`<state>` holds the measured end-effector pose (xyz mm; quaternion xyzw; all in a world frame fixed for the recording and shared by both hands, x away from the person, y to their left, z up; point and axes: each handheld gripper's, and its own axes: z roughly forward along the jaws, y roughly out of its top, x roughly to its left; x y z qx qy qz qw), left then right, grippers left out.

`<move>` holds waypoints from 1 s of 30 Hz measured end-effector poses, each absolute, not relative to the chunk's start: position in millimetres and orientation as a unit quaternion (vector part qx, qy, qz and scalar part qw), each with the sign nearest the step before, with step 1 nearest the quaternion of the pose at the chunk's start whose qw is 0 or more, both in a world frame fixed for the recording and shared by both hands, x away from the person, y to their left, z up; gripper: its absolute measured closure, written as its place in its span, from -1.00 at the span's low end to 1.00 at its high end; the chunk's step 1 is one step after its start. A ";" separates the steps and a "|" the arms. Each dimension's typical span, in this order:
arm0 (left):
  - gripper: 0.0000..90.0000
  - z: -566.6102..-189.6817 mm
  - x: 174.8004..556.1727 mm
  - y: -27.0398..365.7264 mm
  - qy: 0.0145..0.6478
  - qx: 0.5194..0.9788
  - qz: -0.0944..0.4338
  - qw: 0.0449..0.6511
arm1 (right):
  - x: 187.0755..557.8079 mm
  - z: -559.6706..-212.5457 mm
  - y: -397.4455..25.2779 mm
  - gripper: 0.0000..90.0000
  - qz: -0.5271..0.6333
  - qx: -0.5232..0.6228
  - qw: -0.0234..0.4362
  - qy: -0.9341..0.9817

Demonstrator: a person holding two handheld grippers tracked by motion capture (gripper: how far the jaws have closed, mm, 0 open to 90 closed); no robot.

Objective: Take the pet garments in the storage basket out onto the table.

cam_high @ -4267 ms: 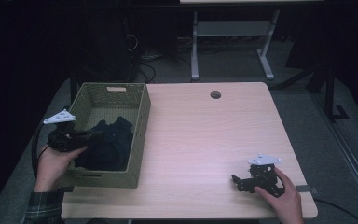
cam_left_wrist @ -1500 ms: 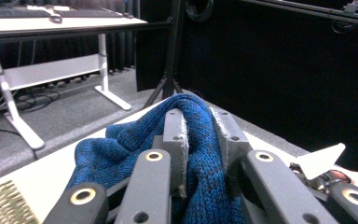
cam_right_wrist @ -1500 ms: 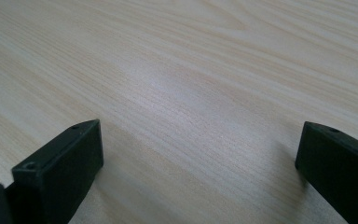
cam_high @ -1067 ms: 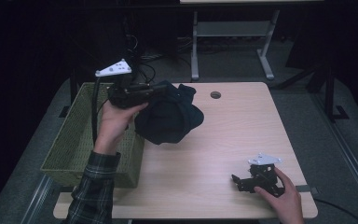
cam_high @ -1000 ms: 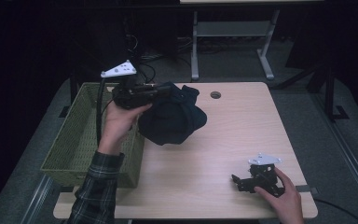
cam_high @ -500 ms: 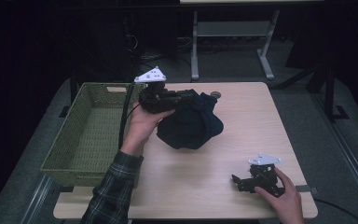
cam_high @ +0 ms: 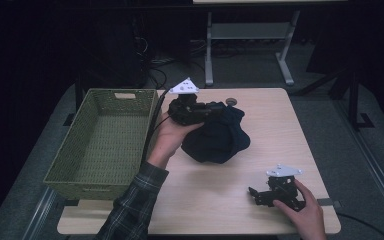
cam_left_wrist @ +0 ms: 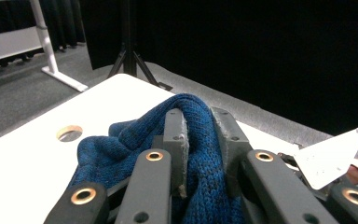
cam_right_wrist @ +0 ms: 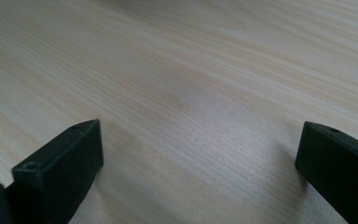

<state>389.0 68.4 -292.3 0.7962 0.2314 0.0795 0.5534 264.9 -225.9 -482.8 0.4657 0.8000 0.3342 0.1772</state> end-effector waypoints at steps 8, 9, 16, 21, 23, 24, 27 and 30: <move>0.71 -310.4 391.7 44.7 0.228 0.804 0.075 0.544 | 264.8 -482.8 -225.8 -0.99 0.335 0.466 0.177 0.800; 0.71 -312.8 392.1 42.4 0.228 0.805 0.073 0.542 | 264.7 -482.8 -225.7 -0.99 0.335 0.467 0.177 0.799; 0.71 -328.8 393.3 24.3 0.227 0.813 0.089 0.529 | 264.7 -482.9 -225.7 -0.99 0.335 0.467 0.177 0.799; 0.71 -341.8 396.3 13.5 0.229 0.814 0.092 0.526 | 264.6 -482.8 -225.7 -0.99 0.335 0.467 0.176 0.799; 0.71 -346.7 397.7 10.4 0.231 0.815 0.093 0.523 | 264.5 -482.8 -225.7 -0.99 0.335 0.467 0.176 0.799; 0.70 -349.2 398.4 8.7 0.233 0.816 0.092 0.521 | 264.5 -482.9 -225.7 -0.99 0.335 0.467 0.176 0.799; 0.68 -356.6 400.8 5.1 0.235 0.819 0.088 0.516 | 264.4 -482.8 -225.7 -0.99 0.335 0.467 0.176 0.799; 0.64 -362.3 401.9 2.9 0.237 0.821 0.084 0.512 | 264.3 -482.8 -225.7 -0.99 0.335 0.467 0.176 0.799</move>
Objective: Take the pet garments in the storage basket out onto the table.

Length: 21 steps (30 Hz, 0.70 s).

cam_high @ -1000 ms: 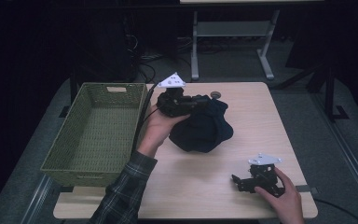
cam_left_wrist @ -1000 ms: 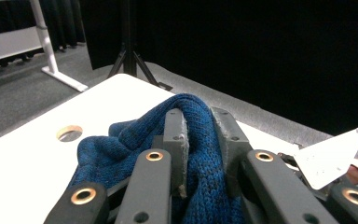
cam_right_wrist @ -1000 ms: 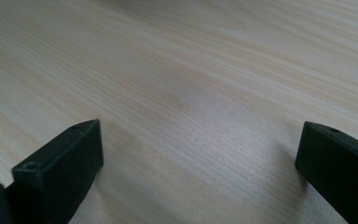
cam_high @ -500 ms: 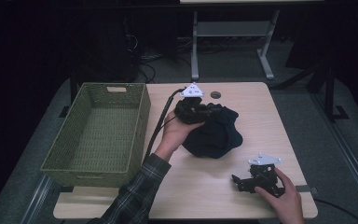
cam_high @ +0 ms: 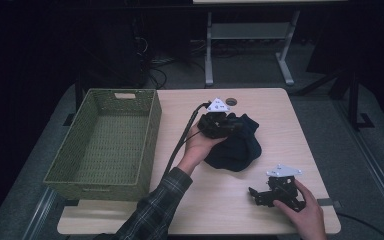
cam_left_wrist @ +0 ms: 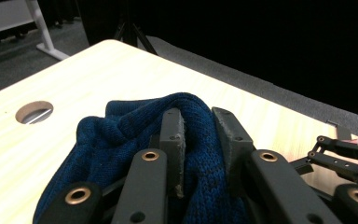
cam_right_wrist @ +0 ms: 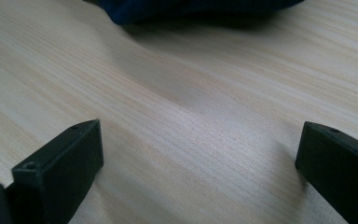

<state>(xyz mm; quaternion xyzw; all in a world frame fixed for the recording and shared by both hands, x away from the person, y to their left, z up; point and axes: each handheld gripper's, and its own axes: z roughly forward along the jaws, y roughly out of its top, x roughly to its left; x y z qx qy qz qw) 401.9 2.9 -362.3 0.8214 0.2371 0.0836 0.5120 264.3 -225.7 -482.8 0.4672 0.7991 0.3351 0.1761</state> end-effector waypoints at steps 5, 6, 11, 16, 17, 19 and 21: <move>0.26 -366.2 401.6 0.5 0.239 0.825 0.082 0.506 | 264.3 -482.8 -226.0 -0.99 0.334 0.466 0.177 0.800; 0.18 -365.4 400.9 0.4 0.238 0.824 0.086 0.506 | 264.3 -482.8 -226.0 -0.99 0.334 0.466 0.177 0.800; -0.16 -361.2 399.6 2.2 0.242 0.820 0.094 0.509 | 264.3 -482.9 -226.0 -0.99 0.334 0.466 0.177 0.800; -0.57 -359.3 396.4 6.1 0.238 0.825 0.075 0.507 | 264.3 -482.8 -226.0 -0.99 0.334 0.466 0.177 0.800; -0.61 -358.6 394.9 7.4 0.237 0.826 0.078 0.505 | 264.3 -482.9 -226.0 -0.99 0.334 0.466 0.177 0.800; -0.65 -356.6 391.9 11.6 0.236 0.827 0.082 0.503 | 264.3 -482.9 -226.0 -0.99 0.334 0.466 0.177 0.800; -0.67 -354.3 389.0 16.2 0.237 0.828 0.088 0.500 | 264.3 -482.9 -226.0 -0.99 0.334 0.466 0.177 0.800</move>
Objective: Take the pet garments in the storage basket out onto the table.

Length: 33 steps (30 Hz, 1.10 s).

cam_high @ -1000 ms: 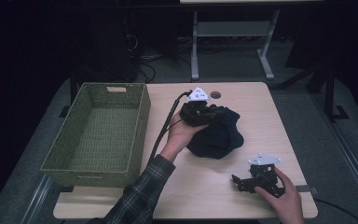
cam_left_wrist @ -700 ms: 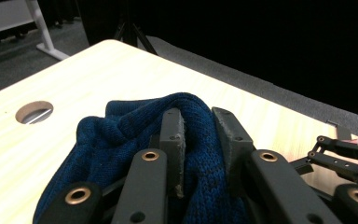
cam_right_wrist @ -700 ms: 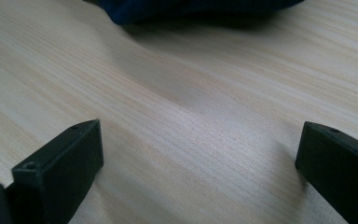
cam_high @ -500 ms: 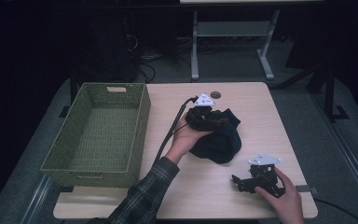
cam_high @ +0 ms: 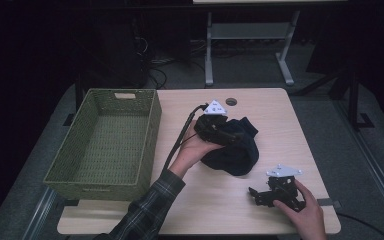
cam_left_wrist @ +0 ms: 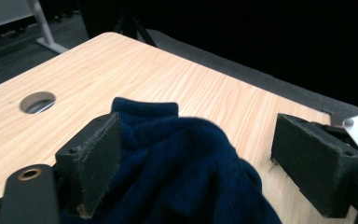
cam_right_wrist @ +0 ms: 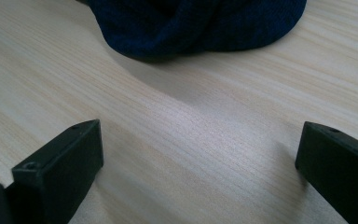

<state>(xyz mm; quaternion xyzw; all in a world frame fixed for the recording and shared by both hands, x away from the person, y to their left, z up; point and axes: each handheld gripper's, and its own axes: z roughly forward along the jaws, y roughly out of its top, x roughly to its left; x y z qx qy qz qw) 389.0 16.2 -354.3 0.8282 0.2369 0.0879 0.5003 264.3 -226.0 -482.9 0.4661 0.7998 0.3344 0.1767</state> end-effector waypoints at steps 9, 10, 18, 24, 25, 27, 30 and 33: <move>-0.68 -352.5 371.8 44.4 0.248 0.826 0.101 0.497 | 264.3 -482.9 -225.9 -0.99 0.334 0.467 0.176 0.800; -0.68 -353.8 369.7 47.5 0.248 0.827 0.102 0.495 | 264.3 -482.9 -225.9 -0.99 0.334 0.467 0.176 0.800; -0.68 -371.5 353.8 69.3 0.261 0.834 0.100 0.476 | 264.3 -482.9 -225.9 -0.99 0.334 0.467 0.176 0.800; -0.68 -386.2 341.1 84.9 0.270 0.839 0.105 0.460 | 264.3 -482.9 -225.8 -0.99 0.334 0.467 0.176 0.800; -0.68 -388.4 339.0 87.4 0.272 0.840 0.106 0.458 | 264.3 -482.9 -226.1 -0.99 0.333 0.466 0.177 0.801; -0.68 -393.1 334.6 92.1 0.276 0.841 0.106 0.453 | 264.3 -482.9 -226.0 -0.99 0.333 0.466 0.177 0.800; -0.68 -401.2 329.0 97.9 0.286 0.841 0.107 0.447 | 264.4 -482.9 -226.1 -0.99 0.333 0.466 0.177 0.800; -0.68 -409.3 325.0 103.3 0.297 0.842 0.106 0.438 | 264.3 -482.9 -226.1 -0.99 0.333 0.466 0.177 0.800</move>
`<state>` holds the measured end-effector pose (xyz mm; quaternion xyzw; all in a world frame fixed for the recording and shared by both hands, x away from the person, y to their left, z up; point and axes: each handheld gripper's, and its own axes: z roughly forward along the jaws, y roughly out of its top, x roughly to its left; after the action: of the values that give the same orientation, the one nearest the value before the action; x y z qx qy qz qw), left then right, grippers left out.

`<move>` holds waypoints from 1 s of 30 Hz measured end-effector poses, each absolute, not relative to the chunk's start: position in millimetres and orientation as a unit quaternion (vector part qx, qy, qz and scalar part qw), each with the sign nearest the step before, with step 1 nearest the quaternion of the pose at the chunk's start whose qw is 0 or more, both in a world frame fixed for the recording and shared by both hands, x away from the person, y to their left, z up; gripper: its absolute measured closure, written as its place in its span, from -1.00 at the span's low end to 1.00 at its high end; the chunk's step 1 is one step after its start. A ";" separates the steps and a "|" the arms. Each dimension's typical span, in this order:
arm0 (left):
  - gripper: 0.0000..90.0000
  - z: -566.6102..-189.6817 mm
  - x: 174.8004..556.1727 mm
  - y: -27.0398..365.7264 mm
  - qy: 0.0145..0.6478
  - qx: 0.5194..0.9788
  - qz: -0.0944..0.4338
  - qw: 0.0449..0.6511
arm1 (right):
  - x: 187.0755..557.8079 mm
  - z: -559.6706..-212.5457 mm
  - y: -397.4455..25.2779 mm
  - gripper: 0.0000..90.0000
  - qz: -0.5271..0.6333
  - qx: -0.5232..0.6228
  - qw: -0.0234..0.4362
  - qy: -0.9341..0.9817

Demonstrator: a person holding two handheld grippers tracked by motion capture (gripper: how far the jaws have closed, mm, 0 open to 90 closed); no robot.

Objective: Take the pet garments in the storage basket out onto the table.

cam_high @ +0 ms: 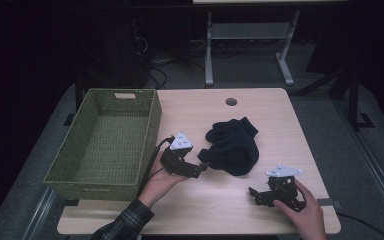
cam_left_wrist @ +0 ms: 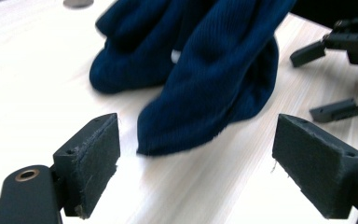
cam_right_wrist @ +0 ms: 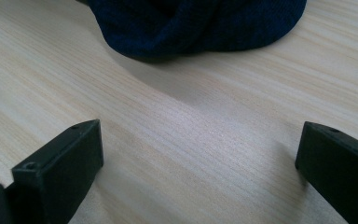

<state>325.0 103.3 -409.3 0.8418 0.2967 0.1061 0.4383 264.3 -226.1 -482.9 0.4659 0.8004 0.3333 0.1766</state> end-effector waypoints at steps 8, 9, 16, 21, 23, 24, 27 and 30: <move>-0.68 -429.6 313.9 110.8 0.303 0.855 0.097 0.409 | 264.3 -482.9 -226.0 -0.99 0.333 0.466 0.177 0.800; -0.68 -432.1 312.9 110.8 0.304 0.856 0.097 0.406 | 264.3 -482.9 -226.1 -0.99 0.333 0.466 0.177 0.800; -0.68 -445.6 307.0 114.6 0.302 0.870 0.094 0.378 | 264.3 -482.9 -226.0 -0.99 0.333 0.466 0.176 0.800; -0.69 -455.0 304.1 118.0 0.304 0.876 0.090 0.365 | 264.3 -482.9 -226.0 -0.99 0.333 0.466 0.176 0.800; -0.69 -458.2 302.1 116.1 0.300 0.880 0.093 0.356 | 264.2 -482.9 -225.8 -0.99 0.334 0.467 0.176 0.800; -0.69 -460.0 301.6 115.3 0.298 0.883 0.096 0.349 | 264.3 -482.9 -226.0 -0.99 0.333 0.466 0.177 0.800; -0.70 -466.9 301.2 112.6 0.296 0.889 0.096 0.336 | 264.3 -482.9 -226.0 -0.99 0.333 0.466 0.176 0.800; -0.71 -469.7 300.7 111.0 0.290 0.892 0.104 0.330 | 264.3 -482.9 -226.0 -0.99 0.333 0.466 0.176 0.800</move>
<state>300.7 111.0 -469.7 0.8922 0.2903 0.1044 0.3298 264.3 -226.0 -482.9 0.4661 0.8003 0.3334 0.1764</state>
